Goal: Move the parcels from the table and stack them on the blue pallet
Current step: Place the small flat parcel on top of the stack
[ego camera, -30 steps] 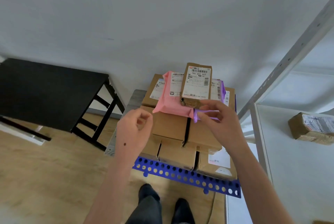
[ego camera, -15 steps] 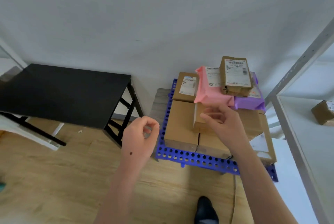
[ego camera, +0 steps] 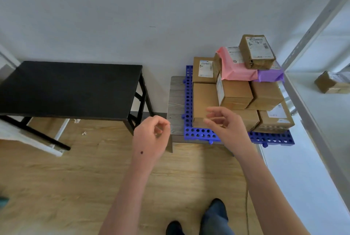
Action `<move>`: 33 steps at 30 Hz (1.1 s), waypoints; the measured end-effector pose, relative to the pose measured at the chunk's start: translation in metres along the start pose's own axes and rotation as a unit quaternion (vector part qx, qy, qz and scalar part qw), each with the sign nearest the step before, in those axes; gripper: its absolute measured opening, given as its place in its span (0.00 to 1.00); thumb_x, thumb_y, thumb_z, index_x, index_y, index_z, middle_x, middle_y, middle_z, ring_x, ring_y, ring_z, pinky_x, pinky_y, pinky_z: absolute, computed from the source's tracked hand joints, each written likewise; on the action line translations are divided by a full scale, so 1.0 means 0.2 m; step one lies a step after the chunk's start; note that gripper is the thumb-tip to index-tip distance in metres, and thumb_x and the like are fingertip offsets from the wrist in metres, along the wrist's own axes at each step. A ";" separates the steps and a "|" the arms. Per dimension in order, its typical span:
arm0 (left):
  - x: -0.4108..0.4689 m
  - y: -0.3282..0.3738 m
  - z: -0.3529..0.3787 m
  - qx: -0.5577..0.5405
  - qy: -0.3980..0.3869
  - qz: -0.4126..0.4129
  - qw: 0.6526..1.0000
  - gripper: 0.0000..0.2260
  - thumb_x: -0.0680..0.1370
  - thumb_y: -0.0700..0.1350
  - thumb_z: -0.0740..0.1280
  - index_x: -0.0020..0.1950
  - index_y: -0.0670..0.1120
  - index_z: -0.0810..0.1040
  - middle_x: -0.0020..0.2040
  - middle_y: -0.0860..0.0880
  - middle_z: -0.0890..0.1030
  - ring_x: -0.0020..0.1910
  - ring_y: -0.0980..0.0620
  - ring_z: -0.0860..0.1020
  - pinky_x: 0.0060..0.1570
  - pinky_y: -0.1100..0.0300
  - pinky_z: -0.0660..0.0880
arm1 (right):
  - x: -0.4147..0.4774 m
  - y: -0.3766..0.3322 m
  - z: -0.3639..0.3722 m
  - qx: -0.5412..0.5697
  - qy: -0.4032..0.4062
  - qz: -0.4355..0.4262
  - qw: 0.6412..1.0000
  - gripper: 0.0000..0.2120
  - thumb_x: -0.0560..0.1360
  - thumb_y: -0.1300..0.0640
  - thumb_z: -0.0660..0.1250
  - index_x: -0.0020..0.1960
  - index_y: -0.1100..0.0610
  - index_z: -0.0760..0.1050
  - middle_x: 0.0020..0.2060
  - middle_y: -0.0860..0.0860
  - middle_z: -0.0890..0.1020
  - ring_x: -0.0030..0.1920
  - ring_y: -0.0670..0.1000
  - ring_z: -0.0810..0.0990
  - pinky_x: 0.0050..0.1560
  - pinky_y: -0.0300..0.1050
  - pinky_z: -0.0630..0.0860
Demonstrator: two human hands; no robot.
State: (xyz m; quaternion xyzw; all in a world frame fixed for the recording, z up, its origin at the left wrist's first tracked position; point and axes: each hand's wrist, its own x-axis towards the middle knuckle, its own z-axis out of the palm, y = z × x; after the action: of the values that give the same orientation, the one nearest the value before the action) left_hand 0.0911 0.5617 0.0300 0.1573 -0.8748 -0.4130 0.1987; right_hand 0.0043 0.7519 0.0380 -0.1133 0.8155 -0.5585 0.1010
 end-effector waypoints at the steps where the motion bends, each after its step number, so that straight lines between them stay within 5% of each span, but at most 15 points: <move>1: -0.01 -0.02 0.00 0.001 -0.003 -0.002 1.000 0.04 0.74 0.42 0.67 0.42 0.49 0.80 0.38 0.58 0.79 0.41 0.62 0.76 0.37 0.72 0.71 | -0.03 0.01 0.01 -0.004 0.000 0.005 1.000 0.12 0.73 0.58 0.72 0.56 0.49 0.78 0.45 0.44 0.82 0.44 0.42 0.80 0.42 0.34 0.77; 10: -0.10 -0.08 0.18 0.009 -0.052 -0.016 0.998 0.09 0.73 0.44 0.66 0.39 0.59 0.74 0.37 0.60 0.78 0.37 0.62 0.76 0.36 0.68 0.73 | -0.13 0.19 -0.02 -0.044 -0.009 0.062 0.997 0.12 0.73 0.53 0.71 0.56 0.46 0.78 0.46 0.42 0.82 0.44 0.39 0.80 0.42 0.32 0.72; 19: -0.03 -0.14 0.66 0.032 -0.148 -0.061 0.987 0.05 0.74 0.43 0.65 0.39 0.48 0.78 0.36 0.55 0.79 0.35 0.58 0.77 0.36 0.61 0.76 | 0.02 0.58 -0.14 -0.107 -0.051 0.120 0.986 0.12 0.74 0.55 0.71 0.57 0.51 0.78 0.48 0.46 0.81 0.48 0.45 0.80 0.45 0.36 0.72; 26: 0.06 -0.26 1.19 0.171 -0.286 -0.025 0.942 0.07 0.77 0.45 0.64 0.50 0.46 0.80 0.48 0.49 0.81 0.48 0.50 0.79 0.45 0.56 0.76 | 0.21 1.14 -0.22 -0.335 -0.123 0.147 0.922 0.20 0.74 0.59 0.67 0.66 0.54 0.74 0.64 0.53 0.72 0.64 0.55 0.72 0.64 0.47 0.68; 33: 0.14 -0.40 1.47 0.298 -0.311 0.000 0.902 0.17 0.78 0.50 0.62 0.65 0.47 0.74 0.60 0.47 0.74 0.60 0.45 0.71 0.54 0.49 0.70 | 0.33 1.42 -0.35 -0.455 -0.106 0.143 0.872 0.27 0.74 0.59 0.64 0.72 0.50 0.66 0.68 0.52 0.67 0.68 0.58 0.65 0.65 0.55 0.68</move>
State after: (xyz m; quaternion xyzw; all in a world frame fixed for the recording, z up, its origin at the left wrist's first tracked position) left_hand -0.0651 0.6939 -0.1977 0.0727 -0.9742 -0.1613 -0.1399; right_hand -0.0996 0.8930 -0.2043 -0.0876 0.9711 -0.0894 0.2032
